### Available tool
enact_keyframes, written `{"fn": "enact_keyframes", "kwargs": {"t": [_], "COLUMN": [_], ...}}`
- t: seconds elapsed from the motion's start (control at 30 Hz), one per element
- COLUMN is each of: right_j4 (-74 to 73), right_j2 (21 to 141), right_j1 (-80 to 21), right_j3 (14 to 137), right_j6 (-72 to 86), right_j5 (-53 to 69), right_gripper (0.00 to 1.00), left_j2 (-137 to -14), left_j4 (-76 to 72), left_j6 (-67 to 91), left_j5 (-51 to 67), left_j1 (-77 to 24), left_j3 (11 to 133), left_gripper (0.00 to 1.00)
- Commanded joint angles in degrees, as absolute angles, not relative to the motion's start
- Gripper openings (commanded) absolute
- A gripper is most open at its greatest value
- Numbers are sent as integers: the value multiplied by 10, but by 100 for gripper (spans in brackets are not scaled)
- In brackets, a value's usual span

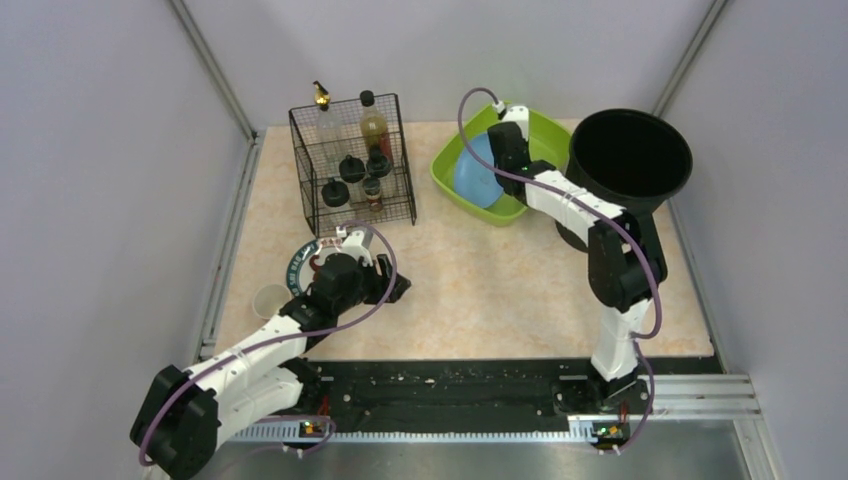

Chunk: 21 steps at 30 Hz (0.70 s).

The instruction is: Clear the kitchen counter

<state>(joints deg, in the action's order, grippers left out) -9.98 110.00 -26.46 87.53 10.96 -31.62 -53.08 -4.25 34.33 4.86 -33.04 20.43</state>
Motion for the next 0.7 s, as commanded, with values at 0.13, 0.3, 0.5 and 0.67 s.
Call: {"fn": "enact_keyframes", "kwargs": {"t": [0.13, 0.3, 0.5, 0.67], "right_j4": [-34, -55, -85, -94], "right_j2": [1039, 1005, 969, 929], "right_j1": [-292, -291, -291, -292], "right_j3": [780, 743, 693, 640], "right_j6": [46, 15, -16, -18], "right_j5": [-262, -192, -115, -87], "right_gripper": [0, 0, 0, 0], "left_j2": [-541, -543, -542, -541], "left_j4": [-60, -61, -60, -59], "left_j6": [338, 338, 338, 337], "left_j5": [46, 46, 44, 45], "left_j1": [-328, -328, -328, -328], "left_j3": [205, 205, 206, 206], "left_gripper": [62, 62, 62, 62]}}
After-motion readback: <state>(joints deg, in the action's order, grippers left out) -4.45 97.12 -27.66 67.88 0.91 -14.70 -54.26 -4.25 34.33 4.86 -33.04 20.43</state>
